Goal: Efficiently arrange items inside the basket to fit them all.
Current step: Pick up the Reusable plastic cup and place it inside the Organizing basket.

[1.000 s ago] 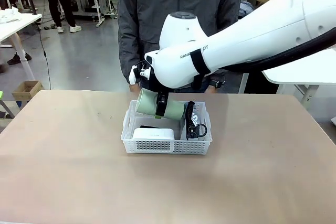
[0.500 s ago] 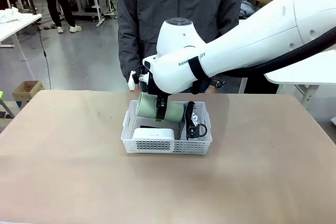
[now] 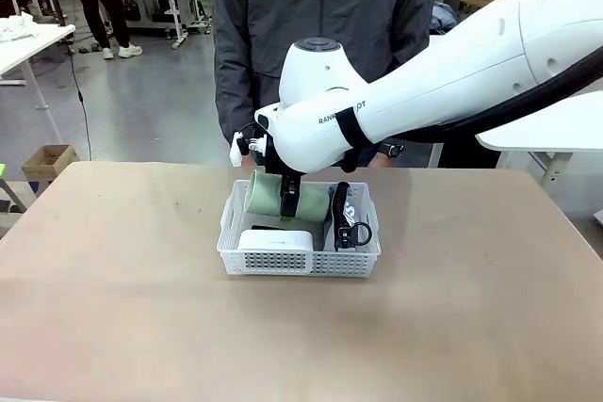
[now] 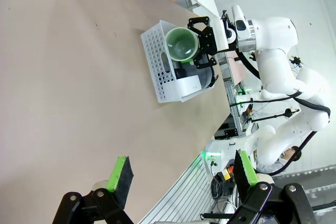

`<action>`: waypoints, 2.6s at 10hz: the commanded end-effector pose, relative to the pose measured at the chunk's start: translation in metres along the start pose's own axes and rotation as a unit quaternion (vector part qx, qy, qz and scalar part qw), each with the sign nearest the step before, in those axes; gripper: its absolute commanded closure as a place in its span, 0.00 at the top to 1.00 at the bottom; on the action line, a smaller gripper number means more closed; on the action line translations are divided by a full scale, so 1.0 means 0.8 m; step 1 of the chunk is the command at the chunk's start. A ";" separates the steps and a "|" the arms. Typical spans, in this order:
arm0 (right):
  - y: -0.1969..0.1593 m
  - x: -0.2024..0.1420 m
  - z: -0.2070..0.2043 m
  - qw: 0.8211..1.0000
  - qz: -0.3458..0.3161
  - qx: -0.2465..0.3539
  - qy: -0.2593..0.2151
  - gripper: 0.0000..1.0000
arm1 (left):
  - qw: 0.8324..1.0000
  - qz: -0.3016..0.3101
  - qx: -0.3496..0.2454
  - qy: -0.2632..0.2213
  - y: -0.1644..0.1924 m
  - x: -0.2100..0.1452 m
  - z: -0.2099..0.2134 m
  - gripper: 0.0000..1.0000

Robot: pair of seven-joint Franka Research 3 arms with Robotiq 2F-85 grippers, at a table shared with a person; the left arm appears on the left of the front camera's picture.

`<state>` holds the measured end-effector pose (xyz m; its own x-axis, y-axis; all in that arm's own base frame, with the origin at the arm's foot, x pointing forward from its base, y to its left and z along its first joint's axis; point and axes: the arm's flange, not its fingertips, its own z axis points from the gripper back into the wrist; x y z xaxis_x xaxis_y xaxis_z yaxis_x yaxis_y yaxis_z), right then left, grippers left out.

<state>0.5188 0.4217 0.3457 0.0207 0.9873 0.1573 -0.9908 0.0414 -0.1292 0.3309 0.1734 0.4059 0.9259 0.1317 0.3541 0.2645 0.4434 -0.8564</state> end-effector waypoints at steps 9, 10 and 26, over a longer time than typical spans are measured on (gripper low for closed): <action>0.032 -0.049 0.107 0.998 -0.049 -0.036 -0.027 1.00 | 1.000 0.004 -0.003 0.001 -0.005 -0.003 0.003 1.00; 0.042 -0.075 0.139 0.996 -0.083 -0.009 -0.024 1.00 | 1.000 0.004 -0.003 0.001 -0.005 -0.003 0.003 1.00; 0.179 -0.610 0.214 0.636 -0.623 0.230 -0.393 1.00 | 1.000 0.004 -0.003 0.001 -0.005 -0.003 0.003 1.00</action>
<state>0.3491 -0.0730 0.4146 0.9339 -0.1727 0.3130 -0.1955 0.4864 0.8516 0.3305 0.1738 0.4060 0.9257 0.1330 0.3542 0.2640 0.4435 -0.8565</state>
